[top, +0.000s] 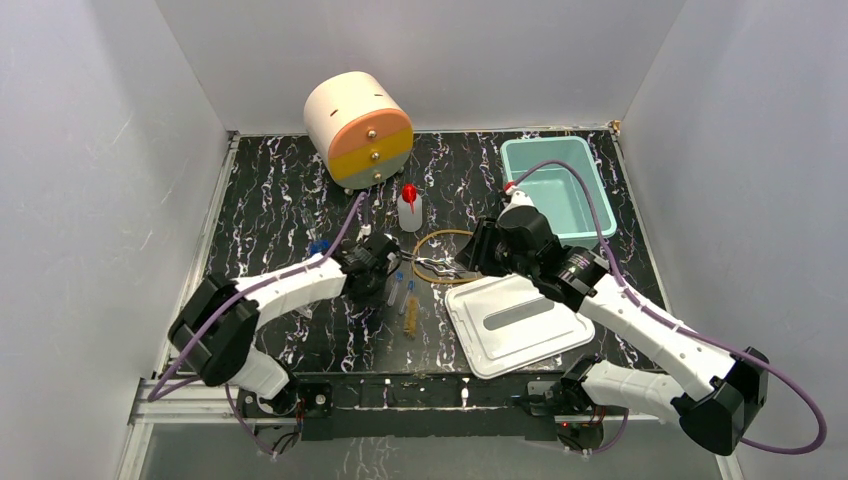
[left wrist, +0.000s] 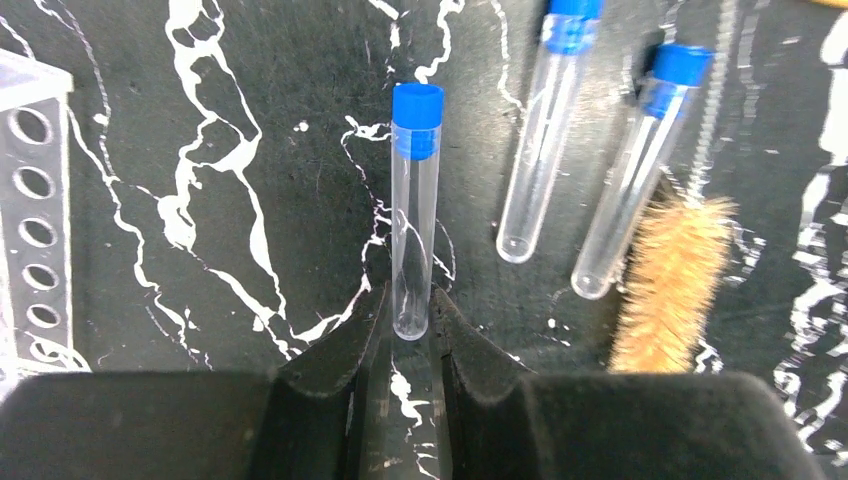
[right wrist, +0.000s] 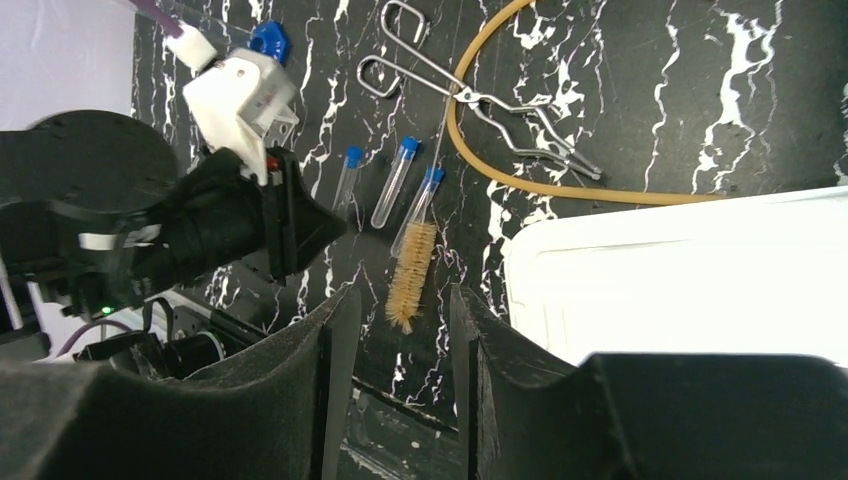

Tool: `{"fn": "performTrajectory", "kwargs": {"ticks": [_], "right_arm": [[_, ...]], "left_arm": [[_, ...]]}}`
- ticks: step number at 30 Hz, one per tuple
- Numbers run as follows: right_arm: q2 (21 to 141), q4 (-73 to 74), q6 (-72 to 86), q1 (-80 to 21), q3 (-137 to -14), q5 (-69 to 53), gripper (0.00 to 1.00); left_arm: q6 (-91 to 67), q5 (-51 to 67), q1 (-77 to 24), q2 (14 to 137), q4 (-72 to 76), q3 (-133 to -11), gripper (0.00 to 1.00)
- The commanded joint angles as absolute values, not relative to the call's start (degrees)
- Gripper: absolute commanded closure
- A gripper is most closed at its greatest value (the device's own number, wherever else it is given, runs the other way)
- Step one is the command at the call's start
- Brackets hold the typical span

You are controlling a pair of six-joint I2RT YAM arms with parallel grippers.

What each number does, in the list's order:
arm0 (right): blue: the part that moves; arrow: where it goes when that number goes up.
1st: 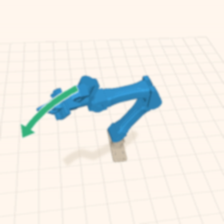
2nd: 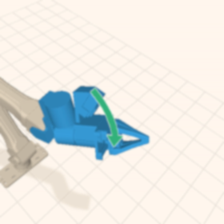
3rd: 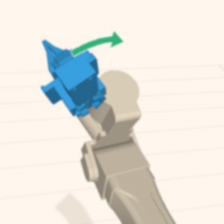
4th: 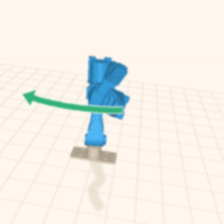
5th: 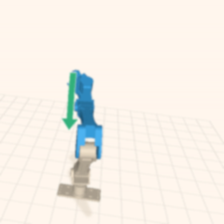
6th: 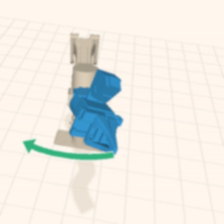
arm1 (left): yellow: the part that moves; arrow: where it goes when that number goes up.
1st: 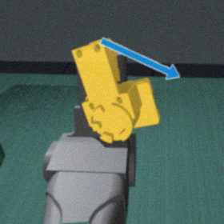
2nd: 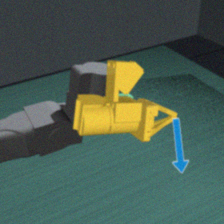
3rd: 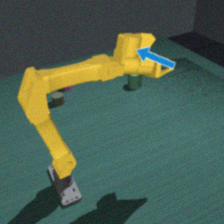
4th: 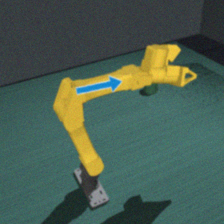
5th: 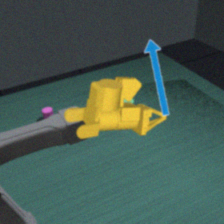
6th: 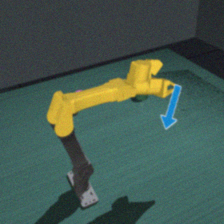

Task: Organize the chemistry lab equipment

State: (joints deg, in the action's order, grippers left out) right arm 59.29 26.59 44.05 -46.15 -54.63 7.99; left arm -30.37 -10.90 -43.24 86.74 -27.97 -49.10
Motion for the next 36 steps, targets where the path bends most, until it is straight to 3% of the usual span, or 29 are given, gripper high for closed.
{"fn": "performTrajectory", "kwargs": {"ticks": [1, 16, 25, 32, 36], "right_arm": [[58.76, 21.14, 45.47, -46.29, -54.51, 5.54, 0.52], [66.36, 7.21, 48.42, -46.45, -61.06, -9.15, 0.43], [65.59, 9.45, 42.94, -46.32, -64.17, -4.41, 0.38], [67.34, 9.77, 44.65, -46.29, -62.52, -7.87, 0.39], [67.76, 9.81, 45.13, -46.31, -62.66, -8.06, 0.47]], "left_arm": [[-29.45, -10.32, -43.19, 78.64, -28.28, -49.31, 0.94], [-26.02, 13.34, -43.15, 62.82, -21.43, -58.17, 0.91], [-26.5, 16.54, -43.18, 61.48, -20.4, -59.48, 0.9], [-27.42, 16.48, -43.17, 60.18, -18.92, -58.58, 0.9], [-27.87, 16.7, -43.19, 60.18, -17.76, -58.02, 0.9]]}}
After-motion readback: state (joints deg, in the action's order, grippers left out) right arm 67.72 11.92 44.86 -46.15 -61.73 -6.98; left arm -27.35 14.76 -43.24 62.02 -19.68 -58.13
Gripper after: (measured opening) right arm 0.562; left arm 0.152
